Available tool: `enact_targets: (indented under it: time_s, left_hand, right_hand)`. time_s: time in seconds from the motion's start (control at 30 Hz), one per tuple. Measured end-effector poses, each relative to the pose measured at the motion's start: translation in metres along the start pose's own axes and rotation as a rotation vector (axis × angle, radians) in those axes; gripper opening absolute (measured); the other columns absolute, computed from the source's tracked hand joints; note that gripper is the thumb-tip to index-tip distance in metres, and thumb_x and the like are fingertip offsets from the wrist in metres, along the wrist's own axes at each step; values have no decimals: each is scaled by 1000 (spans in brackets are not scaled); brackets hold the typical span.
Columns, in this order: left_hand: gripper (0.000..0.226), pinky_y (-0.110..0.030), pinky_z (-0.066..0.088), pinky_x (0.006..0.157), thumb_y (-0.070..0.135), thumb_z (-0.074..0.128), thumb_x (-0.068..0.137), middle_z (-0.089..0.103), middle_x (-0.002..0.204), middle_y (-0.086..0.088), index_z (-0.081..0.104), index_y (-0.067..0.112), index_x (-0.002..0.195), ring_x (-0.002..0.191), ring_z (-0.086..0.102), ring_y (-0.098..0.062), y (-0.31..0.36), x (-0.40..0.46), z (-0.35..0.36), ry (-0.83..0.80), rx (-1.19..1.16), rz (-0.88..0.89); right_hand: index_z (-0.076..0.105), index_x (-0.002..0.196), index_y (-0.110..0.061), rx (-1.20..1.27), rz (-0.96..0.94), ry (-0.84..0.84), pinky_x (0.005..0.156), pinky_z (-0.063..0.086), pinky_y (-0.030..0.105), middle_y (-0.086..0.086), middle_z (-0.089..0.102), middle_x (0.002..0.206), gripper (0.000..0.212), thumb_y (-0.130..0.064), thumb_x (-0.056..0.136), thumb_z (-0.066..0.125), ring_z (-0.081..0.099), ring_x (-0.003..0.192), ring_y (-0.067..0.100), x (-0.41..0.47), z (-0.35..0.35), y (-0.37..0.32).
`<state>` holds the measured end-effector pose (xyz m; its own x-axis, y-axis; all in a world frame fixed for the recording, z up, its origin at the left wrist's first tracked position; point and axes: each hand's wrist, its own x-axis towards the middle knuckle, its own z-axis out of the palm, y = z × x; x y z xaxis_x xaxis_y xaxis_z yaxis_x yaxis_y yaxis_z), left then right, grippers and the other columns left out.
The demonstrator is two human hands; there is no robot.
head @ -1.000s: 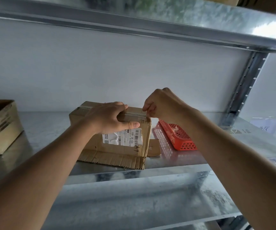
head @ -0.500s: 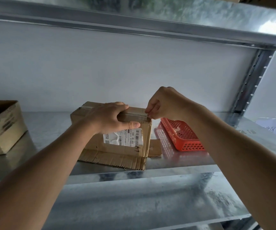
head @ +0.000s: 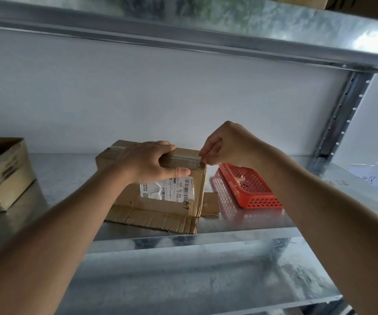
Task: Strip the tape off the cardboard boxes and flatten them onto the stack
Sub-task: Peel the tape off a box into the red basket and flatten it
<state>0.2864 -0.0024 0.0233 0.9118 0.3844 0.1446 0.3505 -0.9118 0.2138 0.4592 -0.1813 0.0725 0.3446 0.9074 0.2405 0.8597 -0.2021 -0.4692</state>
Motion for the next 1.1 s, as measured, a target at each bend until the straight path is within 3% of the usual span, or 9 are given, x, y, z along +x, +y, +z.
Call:
enact_targets:
  time_s: [0.23, 0.4, 0.47, 0.57, 0.67, 0.77, 0.97, 1.03, 1.1]
  left_hand:
    - [104, -42, 45, 103, 100, 42, 71, 53, 144, 17, 41, 37, 153, 124, 52, -11, -2, -3, 0, 16, -27, 13]
    - [98, -34, 28, 114, 96, 45, 74, 38, 149, 28, 42, 41, 154, 143, 26, 0, -7, -10, -12, -11, -76, 89]
    - [100, -42, 25, 118, 101, 34, 71, 35, 143, 29, 48, 41, 150, 144, 19, -5, -14, -7, -9, 48, -13, 140]
    - [95, -47, 29, 110, 100, 28, 72, 29, 125, 15, 53, 45, 145, 122, 28, -14, -14, -5, -5, 102, 51, 98]
    - [83, -48, 33, 107, 89, 32, 81, 37, 118, 14, 56, 42, 144, 114, 38, -11, -4, -6, -2, 114, 49, 131]
    - [85, -45, 30, 111, 89, 33, 78, 40, 123, 16, 54, 42, 146, 124, 39, -11, 8, -11, 1, 121, 16, 85]
    - [100, -43, 41, 107, 95, 50, 68, 41, 125, 16, 55, 32, 146, 128, 37, -11, 26, -14, 20, 211, -64, 23]
    - [99, -40, 41, 107, 92, 52, 70, 42, 127, 18, 55, 30, 147, 128, 38, -9, 24, -13, 24, 238, -92, 20]
    - [96, -36, 41, 106, 89, 52, 72, 42, 127, 19, 55, 30, 147, 126, 38, -4, 22, -12, 27, 243, -110, 30]
  right_hand:
    - [83, 99, -16, 28, -58, 164, 83, 61, 25, -6, 79, 82, 23, -4, 79, 85, 74, 76, -1, -10, 14, 7]
    - [68, 135, -28, 65, 13, 238, 98, 50, 28, 0, 58, 144, 34, -27, 102, 65, 62, 120, 13, -21, 46, 25]
    - [66, 137, -23, 106, -30, 217, 90, 55, 29, -1, 69, 129, 32, -26, 106, 56, 69, 107, 13, -21, 59, 32]
    - [68, 135, -21, 152, -39, 265, 70, 46, 10, -6, 75, 113, 31, -25, 106, 56, 64, 80, -9, -21, 66, 38]
    - [71, 130, -21, 239, -27, 330, 90, 56, 24, -7, 76, 116, 29, -24, 103, 62, 69, 100, 2, -20, 71, 44]
    - [76, 123, -22, 342, -26, 407, 92, 60, 36, -12, 77, 106, 24, -24, 99, 69, 72, 98, 0, -22, 76, 49]
    - [76, 122, -26, 327, -16, 664, 99, 48, 19, -6, 65, 136, 30, -27, 93, 76, 57, 122, -4, -32, 95, 47]
    - [77, 120, -19, 359, -75, 752, 89, 45, 6, 0, 65, 128, 31, -19, 89, 80, 55, 114, -13, -37, 104, 44]
    - [77, 115, -12, 466, -133, 769, 84, 51, 7, 4, 63, 120, 28, -11, 88, 82, 57, 109, -13, -44, 115, 42]
